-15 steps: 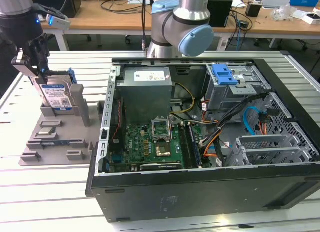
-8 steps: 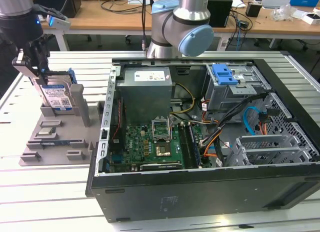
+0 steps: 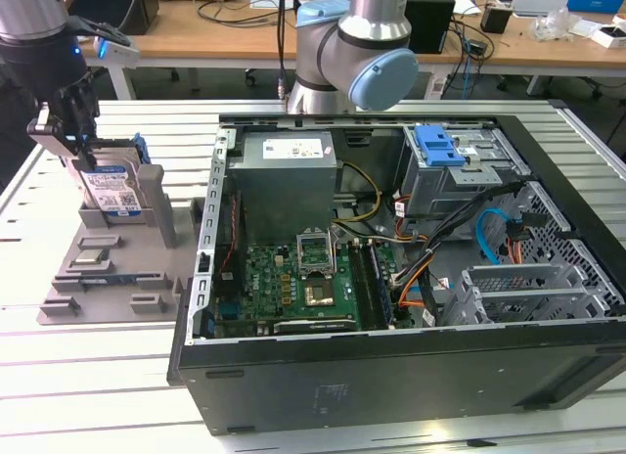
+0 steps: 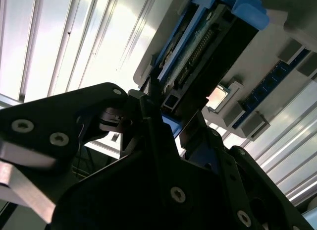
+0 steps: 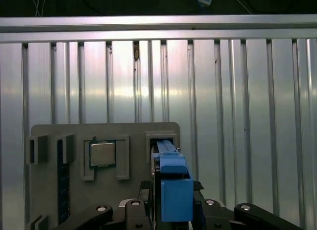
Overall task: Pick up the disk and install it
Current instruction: 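Pick up the disk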
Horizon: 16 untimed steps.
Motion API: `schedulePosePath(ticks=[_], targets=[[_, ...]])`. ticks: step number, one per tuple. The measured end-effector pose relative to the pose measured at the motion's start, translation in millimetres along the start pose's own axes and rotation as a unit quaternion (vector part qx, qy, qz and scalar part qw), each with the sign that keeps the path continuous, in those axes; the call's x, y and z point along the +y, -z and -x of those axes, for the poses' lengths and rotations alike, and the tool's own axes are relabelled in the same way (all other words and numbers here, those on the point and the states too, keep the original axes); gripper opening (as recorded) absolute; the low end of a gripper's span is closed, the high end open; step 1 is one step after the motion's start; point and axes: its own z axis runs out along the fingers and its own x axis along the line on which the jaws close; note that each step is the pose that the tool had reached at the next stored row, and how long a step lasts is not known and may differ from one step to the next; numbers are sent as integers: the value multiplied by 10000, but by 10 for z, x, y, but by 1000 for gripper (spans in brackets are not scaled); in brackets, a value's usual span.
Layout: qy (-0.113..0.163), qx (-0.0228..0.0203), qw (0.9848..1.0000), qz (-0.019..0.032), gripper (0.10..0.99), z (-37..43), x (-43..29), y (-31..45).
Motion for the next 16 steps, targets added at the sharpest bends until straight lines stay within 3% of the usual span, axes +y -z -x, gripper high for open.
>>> schedulePosePath(ticks=[6,7,11,16], targets=[[0,1,10000,0,420,0,0,-1],[0,0,10000,0,365,0,0,-2],[0,0,10000,-1,365,0,0,-3],[0,0,10000,-1,365,2,2,58]])
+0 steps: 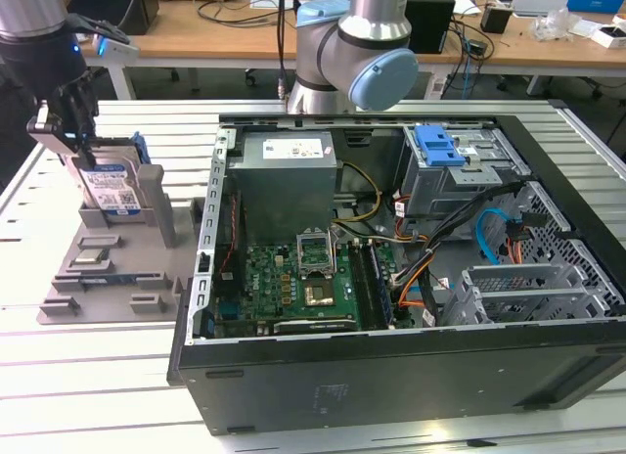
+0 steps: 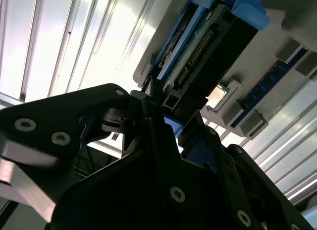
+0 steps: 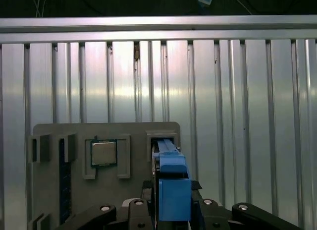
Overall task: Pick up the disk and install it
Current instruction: 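Pick up the disk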
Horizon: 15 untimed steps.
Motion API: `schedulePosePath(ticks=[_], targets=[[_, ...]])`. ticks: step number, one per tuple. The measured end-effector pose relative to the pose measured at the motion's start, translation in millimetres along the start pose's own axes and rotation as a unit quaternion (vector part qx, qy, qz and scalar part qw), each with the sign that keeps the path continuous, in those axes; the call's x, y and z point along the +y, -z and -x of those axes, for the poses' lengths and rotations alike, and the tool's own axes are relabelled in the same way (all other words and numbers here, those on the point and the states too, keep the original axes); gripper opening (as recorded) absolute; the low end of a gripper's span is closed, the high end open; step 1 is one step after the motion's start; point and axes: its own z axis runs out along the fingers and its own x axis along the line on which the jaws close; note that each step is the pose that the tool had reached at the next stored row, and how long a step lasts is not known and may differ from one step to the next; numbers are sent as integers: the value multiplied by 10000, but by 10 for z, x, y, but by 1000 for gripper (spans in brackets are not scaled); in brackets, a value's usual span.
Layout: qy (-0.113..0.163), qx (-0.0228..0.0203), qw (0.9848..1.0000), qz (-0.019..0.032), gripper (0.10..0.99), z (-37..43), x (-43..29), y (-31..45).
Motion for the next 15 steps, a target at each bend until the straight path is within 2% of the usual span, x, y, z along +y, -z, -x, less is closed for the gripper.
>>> schedulePosePath(ticks=[15], targets=[[0,0,10000,0,365,14,11,290]])
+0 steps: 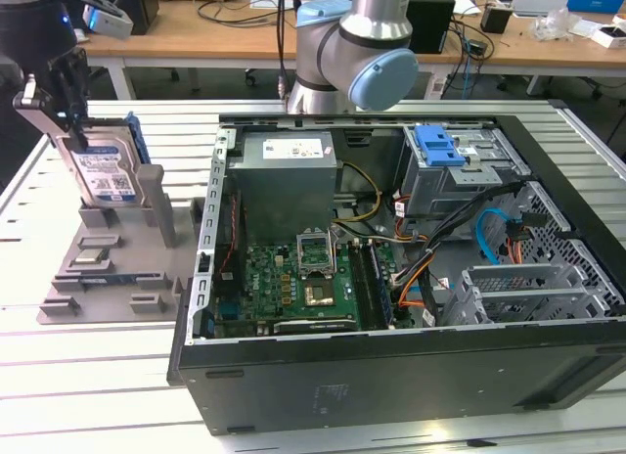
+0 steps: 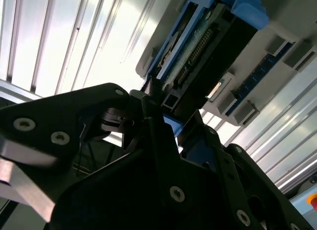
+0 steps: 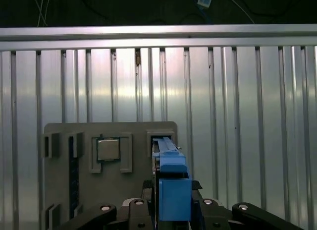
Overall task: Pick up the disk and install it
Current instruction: 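Pick up the disk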
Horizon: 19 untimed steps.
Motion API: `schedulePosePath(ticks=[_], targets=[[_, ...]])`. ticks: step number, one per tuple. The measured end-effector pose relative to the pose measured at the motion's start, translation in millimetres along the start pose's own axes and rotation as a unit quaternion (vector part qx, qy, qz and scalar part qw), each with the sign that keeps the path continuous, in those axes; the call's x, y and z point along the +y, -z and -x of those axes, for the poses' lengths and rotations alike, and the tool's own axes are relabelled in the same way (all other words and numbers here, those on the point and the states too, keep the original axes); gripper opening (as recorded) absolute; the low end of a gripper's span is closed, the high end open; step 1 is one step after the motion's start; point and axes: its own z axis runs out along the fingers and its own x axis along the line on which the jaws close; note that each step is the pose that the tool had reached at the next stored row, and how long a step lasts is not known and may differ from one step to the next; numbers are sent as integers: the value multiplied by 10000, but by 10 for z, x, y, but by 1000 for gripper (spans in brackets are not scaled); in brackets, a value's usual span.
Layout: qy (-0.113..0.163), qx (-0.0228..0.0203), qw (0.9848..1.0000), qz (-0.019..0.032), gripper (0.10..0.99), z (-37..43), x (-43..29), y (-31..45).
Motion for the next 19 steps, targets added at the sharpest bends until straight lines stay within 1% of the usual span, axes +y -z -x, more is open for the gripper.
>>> schedulePosePath(ticks=[6,11,15,17,19], targets=[[0,0,10000,0,365,5,4,99],[0,0,10000,0,365,14,8,205],[0,0,10000,0,365,23,12,308],[0,0,10000,0,365,27,15,378],[0,0,10000,0,365,30,17,418]])
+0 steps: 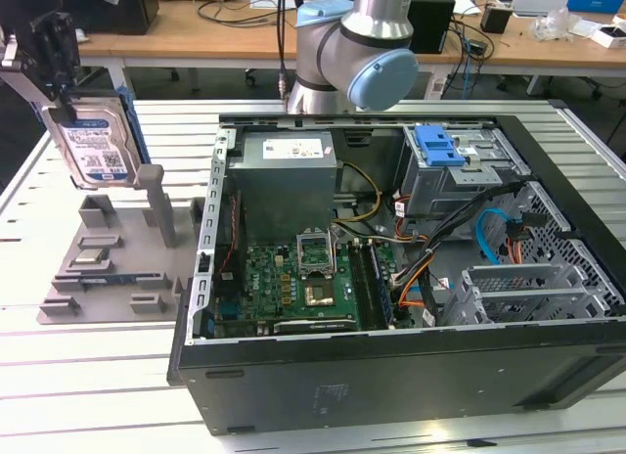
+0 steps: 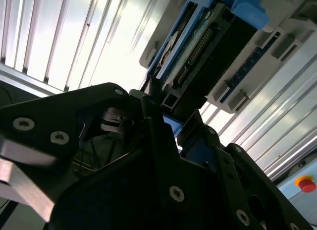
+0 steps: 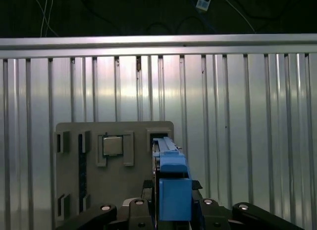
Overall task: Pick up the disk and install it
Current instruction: 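Pick up the disk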
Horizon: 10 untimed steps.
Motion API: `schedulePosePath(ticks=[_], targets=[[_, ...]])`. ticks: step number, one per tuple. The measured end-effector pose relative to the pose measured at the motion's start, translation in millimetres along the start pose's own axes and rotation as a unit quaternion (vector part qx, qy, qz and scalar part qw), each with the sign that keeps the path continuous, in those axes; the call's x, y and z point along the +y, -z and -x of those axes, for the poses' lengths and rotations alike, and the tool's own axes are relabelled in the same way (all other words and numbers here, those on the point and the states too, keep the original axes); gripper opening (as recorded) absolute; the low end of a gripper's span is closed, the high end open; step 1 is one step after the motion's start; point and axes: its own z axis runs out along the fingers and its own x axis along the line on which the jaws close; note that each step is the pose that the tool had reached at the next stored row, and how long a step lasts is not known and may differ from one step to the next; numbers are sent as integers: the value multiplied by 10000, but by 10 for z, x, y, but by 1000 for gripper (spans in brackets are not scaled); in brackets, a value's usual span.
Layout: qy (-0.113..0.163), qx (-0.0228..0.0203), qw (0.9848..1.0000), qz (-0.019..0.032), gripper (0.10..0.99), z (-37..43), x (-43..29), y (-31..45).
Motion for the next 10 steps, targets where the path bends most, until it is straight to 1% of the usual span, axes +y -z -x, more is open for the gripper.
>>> schedulePosePath(ticks=[3,4,5,6,8,10], targets=[[0,0,10000,0,365,15,4,95],[0,0,10000,0,365,27,7,167],[1,0,10000,0,365,31,9,212],[1,0,10000,0,365,34,10,240],[0,0,10000,0,365,45,15,356],[0,0,10000,0,365,51,18,433]])
